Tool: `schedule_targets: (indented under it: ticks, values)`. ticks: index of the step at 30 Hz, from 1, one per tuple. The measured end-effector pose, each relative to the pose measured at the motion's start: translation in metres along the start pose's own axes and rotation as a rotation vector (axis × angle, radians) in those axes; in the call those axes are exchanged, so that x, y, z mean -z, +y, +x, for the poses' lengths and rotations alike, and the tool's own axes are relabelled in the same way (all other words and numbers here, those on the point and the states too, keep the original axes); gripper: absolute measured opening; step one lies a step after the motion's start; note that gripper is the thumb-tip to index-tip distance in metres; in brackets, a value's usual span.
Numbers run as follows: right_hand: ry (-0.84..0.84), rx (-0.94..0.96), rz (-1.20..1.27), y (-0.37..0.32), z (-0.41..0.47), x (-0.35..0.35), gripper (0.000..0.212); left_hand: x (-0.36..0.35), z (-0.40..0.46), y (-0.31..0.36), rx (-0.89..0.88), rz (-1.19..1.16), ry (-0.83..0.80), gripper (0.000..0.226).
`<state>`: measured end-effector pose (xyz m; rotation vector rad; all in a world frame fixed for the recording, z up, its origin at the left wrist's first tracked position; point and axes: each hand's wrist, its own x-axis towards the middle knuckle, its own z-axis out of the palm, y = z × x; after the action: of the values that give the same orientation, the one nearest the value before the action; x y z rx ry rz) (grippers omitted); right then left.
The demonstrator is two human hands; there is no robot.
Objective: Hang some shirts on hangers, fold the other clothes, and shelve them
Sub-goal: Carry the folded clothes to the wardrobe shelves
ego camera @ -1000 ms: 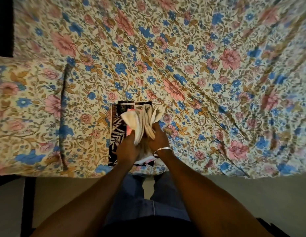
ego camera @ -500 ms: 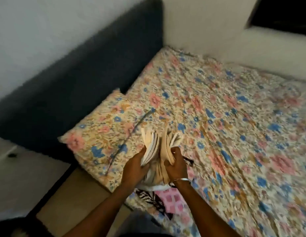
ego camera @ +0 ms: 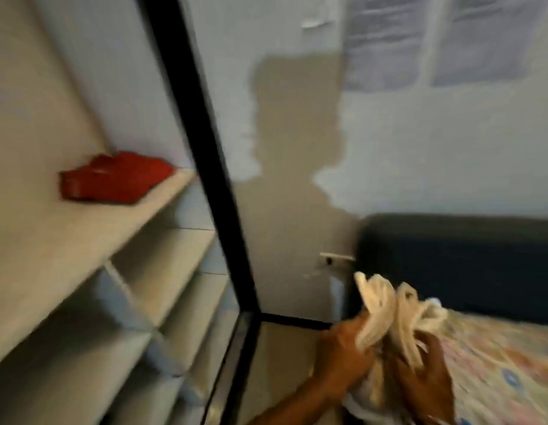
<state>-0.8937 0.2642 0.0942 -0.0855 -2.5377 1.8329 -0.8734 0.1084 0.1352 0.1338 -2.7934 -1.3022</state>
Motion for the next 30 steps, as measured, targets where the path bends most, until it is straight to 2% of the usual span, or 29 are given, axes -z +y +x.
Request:
schedule_targets:
  ticks: [3, 5, 7, 8, 11, 13, 15, 17, 18, 21, 22, 23, 26, 27, 28, 30]
  values:
    - [-0.094, 0.122, 0.043, -0.057, 0.031, -0.071, 0.056, 0.056, 0.024, -0.043, 0.058, 0.037, 0.141, 0.064]
    - [-0.211, 0.105, 0.103, -0.093, 0.048, -0.118, 0.064, 0.096, 0.043, -0.072, 0.069, 0.099, 0.243, 0.061]
    - [-0.309, 0.128, 0.160, -0.125, 0.069, -0.166, 0.069, 0.137, 0.060, -0.098, 0.113, 0.128, 0.371, 0.060]
    - [-0.371, 0.144, 0.182, -0.136, 0.080, -0.196, 0.069, 0.162, 0.068, -0.110, 0.094, 0.157, 0.502, 0.061]
    - [-0.484, 0.203, 0.200, -0.181, 0.085, -0.254, 0.049, 0.224, 0.080, -0.135, 0.129, 0.186, 0.715, 0.049]
    - [-0.559, 0.266, 0.144, -0.201, 0.092, -0.288, 0.047, 0.258, 0.082, -0.151, 0.165, 0.086, 0.747, 0.038]
    - [-0.641, 0.324, 0.081, -0.219, 0.101, -0.318, 0.049, 0.283, 0.080, -0.163, 0.220, -0.027, 0.709, 0.050]
    - [-0.721, 0.375, 0.030, -0.237, 0.110, -0.349, 0.053, 0.305, 0.077, -0.172, 0.318, 0.027, 0.790, 0.067]
    - [-0.765, 0.407, 0.014, -0.244, 0.113, -0.365, 0.055, 0.316, 0.083, -0.180, 0.364, 0.019, 0.837, 0.067]
    - [-0.821, 0.472, 0.019, -0.259, 0.116, -0.406, 0.053, 0.339, 0.086, -0.195, 0.448, -0.012, 0.952, 0.039]
    - [-0.840, 0.484, 0.007, -0.266, 0.117, -0.417, 0.051, 0.345, 0.089, -0.197, 0.487, -0.022, 0.985, 0.034]
    - [-0.872, 0.500, -0.006, -0.273, 0.121, -0.431, 0.050, 0.352, 0.092, -0.200, 0.530, -0.025, 1.007, 0.041]
    - [-0.987, 0.541, -0.055, -0.301, 0.137, -0.451, 0.052, 0.370, 0.094, -0.199, 0.633, 0.040, 1.144, 0.054]
    - [-1.039, 0.560, -0.082, -0.311, 0.145, -0.451, 0.052, 0.374, 0.096, -0.191, 0.670, 0.061, 1.134, 0.056]
    - [-1.098, 0.601, -0.103, -0.324, 0.155, -0.454, 0.050, 0.383, 0.100, -0.180, 0.683, 0.124, 1.147, 0.058]
    - [-1.188, 0.683, -0.142, -0.354, 0.171, -0.453, 0.050, 0.401, 0.102, -0.162, 0.648, 0.243, 1.272, 0.061]
